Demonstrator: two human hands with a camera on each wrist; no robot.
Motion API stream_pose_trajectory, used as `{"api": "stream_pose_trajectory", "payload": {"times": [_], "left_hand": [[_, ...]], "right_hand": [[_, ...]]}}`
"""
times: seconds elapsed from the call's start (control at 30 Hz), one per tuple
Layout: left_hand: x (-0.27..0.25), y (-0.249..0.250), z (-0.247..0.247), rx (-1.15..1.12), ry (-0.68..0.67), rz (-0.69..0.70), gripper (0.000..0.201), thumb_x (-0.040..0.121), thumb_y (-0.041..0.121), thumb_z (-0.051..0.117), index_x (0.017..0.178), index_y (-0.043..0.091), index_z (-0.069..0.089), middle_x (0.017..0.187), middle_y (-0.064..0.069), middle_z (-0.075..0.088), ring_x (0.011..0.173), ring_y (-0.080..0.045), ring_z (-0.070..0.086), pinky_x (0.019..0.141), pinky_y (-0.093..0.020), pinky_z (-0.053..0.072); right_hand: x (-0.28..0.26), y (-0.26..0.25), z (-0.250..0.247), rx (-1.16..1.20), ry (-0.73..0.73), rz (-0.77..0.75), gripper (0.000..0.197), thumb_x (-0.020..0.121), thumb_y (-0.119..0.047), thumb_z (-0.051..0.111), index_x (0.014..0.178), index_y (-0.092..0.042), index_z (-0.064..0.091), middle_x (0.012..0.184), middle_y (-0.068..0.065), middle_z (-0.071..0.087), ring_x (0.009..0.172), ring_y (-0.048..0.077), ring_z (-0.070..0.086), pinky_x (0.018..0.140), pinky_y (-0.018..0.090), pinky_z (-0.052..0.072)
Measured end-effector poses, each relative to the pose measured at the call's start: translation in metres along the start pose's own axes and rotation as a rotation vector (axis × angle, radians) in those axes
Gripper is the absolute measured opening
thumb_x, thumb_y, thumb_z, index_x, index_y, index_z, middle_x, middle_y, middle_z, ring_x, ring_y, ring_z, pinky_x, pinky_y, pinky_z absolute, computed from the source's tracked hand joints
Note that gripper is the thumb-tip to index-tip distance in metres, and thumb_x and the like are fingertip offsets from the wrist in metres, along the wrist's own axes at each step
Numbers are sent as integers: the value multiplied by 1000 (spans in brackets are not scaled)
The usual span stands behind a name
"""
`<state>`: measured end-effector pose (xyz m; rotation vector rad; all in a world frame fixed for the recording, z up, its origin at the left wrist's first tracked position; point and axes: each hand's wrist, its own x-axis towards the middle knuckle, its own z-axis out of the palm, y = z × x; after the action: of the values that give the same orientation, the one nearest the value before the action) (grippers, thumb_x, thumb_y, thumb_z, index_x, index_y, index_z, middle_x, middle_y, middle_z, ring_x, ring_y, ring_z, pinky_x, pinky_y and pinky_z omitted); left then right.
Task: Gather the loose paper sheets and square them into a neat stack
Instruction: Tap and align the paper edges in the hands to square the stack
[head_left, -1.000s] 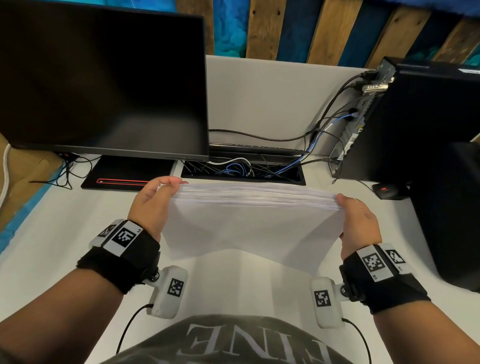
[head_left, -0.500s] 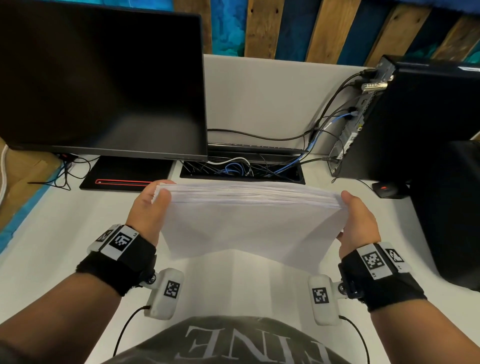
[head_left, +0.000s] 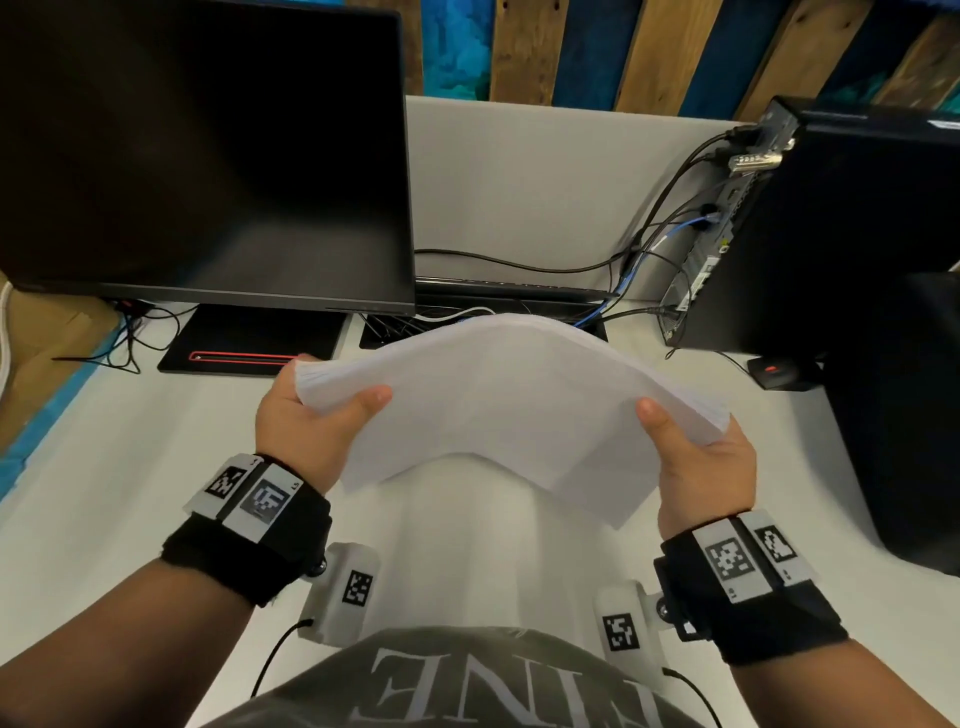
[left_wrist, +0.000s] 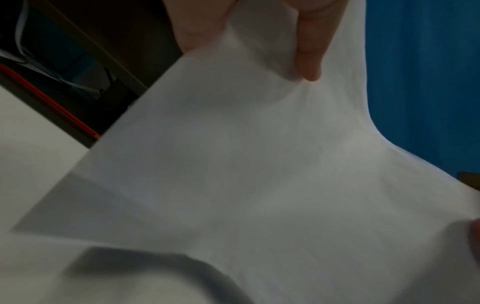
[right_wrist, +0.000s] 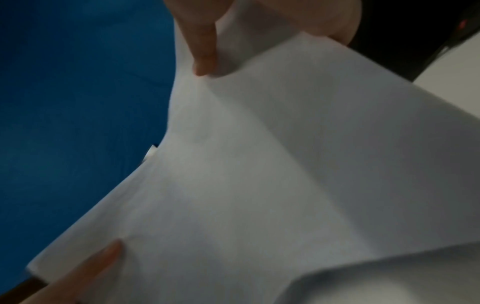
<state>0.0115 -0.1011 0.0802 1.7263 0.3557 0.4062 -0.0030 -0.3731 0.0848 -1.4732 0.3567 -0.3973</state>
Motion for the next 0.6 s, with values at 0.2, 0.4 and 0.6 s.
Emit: {"api": "stream_pose_trajectory", "payload": {"times": [0.2,0.4,0.6], "left_hand": [[-3,-14,6,84,-41,-30,27,77,17,70,88,27,47,80,7,54,71,-16,54,56,-23,43],[9,-7,-1,-85,-20,-11,21,81,18,64,90,32,51,87,6,57,75,-13,56,64,-26,45],[19,-3,4,-139,75,-128,18,79,44,46,68,47,60,89,6,61,90,-20,56,80,-38,45]], "right_hand": [[-10,10,14,-44,-36,123,19,79,-14,69,76,-23,53,73,-1,54,67,18,51,64,31,45],[-3,-5,13,-1,19,140,10,89,-22,54,81,-18,52,72,-1,52,64,13,51,57,23,42],[7,-12,15,-57,61,175,18,93,-26,43,91,-11,53,68,-2,49,62,11,46,55,23,35]]}}
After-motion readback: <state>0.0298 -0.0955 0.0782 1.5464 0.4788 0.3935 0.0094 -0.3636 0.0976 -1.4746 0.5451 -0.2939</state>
